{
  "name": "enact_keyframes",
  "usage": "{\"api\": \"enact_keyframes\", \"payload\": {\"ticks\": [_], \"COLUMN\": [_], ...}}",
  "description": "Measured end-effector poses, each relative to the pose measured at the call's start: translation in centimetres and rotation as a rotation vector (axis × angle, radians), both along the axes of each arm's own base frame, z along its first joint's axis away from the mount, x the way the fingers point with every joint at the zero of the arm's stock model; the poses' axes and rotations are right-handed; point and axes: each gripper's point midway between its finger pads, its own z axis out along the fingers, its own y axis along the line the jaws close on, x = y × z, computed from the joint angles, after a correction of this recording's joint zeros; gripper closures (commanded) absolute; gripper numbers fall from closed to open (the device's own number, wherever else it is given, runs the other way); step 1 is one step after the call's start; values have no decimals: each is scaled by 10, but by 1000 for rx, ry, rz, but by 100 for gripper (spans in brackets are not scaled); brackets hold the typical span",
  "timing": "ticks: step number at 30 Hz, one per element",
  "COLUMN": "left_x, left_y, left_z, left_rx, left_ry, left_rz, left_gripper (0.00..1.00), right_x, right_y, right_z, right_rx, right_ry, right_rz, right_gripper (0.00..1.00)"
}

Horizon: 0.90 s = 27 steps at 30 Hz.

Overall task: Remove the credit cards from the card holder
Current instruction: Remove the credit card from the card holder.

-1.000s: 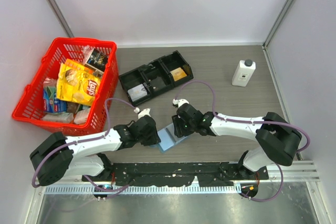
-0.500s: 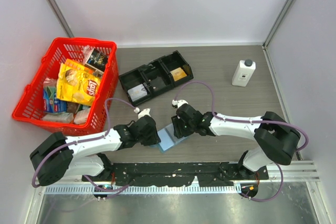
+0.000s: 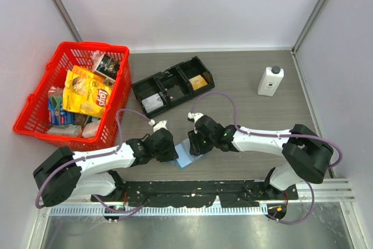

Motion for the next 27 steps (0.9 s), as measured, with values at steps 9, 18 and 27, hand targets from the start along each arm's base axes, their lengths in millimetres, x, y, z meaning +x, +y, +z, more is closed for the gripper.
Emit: {"api": "enact_keyframes", "payload": {"ticks": [9, 18, 27], "left_x": [0, 3, 13], "left_y": [0, 10, 32], "left_z": [1, 31, 86], "left_rx": [-3, -69, -208], "left_ry": [-2, -75, -214], "left_rz": [0, 57, 197], "left_gripper": [71, 61, 52], "right_x": [-18, -44, -58], "right_y": [17, 50, 61], "right_z": [10, 15, -4], "right_rx": [50, 102, 71], "right_ry": [30, 62, 107], "right_rz": [83, 223, 304], "right_gripper": [62, 58, 53]}}
